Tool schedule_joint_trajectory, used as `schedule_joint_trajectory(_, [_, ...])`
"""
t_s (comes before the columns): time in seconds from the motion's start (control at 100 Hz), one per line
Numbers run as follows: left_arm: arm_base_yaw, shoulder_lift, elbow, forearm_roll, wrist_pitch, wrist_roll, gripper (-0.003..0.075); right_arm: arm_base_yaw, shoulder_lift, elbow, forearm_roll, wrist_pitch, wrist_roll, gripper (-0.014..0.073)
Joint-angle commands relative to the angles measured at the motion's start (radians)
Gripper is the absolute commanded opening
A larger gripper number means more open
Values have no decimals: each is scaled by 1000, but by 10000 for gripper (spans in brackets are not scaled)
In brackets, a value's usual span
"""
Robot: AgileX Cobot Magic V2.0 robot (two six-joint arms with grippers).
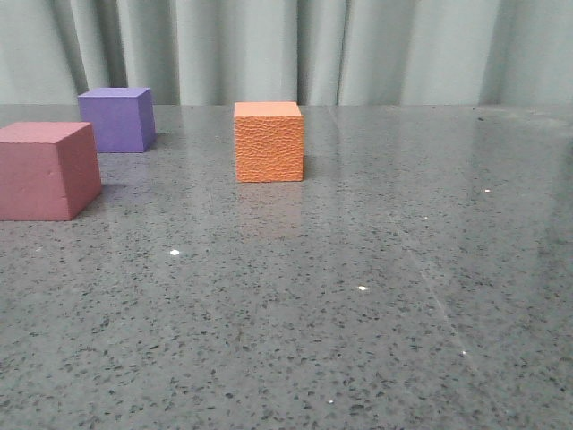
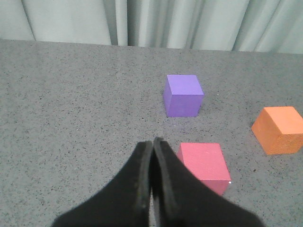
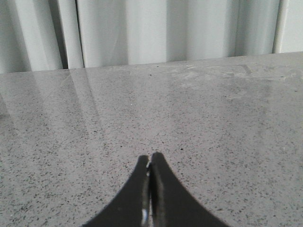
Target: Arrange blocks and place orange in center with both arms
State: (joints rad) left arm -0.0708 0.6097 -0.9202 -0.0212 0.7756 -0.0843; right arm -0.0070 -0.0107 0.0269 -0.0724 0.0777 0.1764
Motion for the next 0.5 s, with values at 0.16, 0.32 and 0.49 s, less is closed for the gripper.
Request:
schedule_joint_trajectory(0.16, [-7, 119, -99, -12, -24, 29, -19, -6, -25, -13, -1, -92, -10, -67])
schedule_joint_trajectory(0.32, [-7, 137, -99, -38, -14, 29, 20, -6, -25, -13, -1, -92, -10, -67])
schedule_joint_trajectory(0.49, [-7, 135, -99, -51, -14, 30, 312, -6, -25, -13, -1, -92, -10, -67])
